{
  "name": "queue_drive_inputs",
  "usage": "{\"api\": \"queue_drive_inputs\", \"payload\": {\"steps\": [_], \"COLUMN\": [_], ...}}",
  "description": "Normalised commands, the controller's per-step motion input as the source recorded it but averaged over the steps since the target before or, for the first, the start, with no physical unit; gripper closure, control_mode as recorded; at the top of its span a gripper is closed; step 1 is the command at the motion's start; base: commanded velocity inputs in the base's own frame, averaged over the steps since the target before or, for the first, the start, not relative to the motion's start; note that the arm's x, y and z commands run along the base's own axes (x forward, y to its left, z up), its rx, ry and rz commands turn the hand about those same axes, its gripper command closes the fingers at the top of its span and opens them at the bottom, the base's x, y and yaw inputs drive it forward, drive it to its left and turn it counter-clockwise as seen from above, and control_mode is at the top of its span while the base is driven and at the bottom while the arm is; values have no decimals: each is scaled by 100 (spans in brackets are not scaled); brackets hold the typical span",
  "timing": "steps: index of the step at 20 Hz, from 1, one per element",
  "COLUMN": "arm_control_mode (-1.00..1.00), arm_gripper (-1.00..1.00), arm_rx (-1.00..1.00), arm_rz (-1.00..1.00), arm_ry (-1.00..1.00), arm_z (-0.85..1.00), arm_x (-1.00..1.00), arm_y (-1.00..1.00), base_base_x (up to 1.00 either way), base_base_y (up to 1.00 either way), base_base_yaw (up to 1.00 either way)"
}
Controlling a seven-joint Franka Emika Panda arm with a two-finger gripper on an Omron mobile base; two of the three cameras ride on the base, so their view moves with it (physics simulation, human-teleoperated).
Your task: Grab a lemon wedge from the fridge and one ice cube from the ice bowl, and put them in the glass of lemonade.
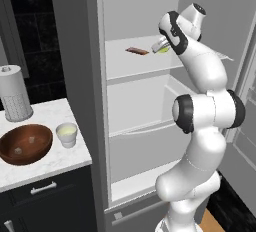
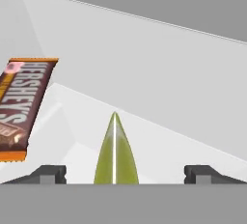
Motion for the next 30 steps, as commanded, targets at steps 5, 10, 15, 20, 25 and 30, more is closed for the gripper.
{"api": "queue_drive_inputs", "payload": {"steps": [5,10,15,20,25,30], "arm_control_mode": [-100,-100,-100,-100,-100,-100], "arm_gripper": [100,100,100,100,100,100], "arm_rx": [0,0,0,0,0,0], "arm_rz": [0,0,0,-1,-5,-12], "arm_ry": [0,0,0,-9,-5,2], "arm_z": [-7,0,-3,0,-1,-19], "arm_x": [-3,0,-29,-100,-100,-100], "arm_y": [0,0,0,2,22,26], "base_base_x": [0,0,0,0,0,0], "base_base_y": [0,0,0,0,0,0], "base_base_yaw": [0,0,0,0,0,0]}}
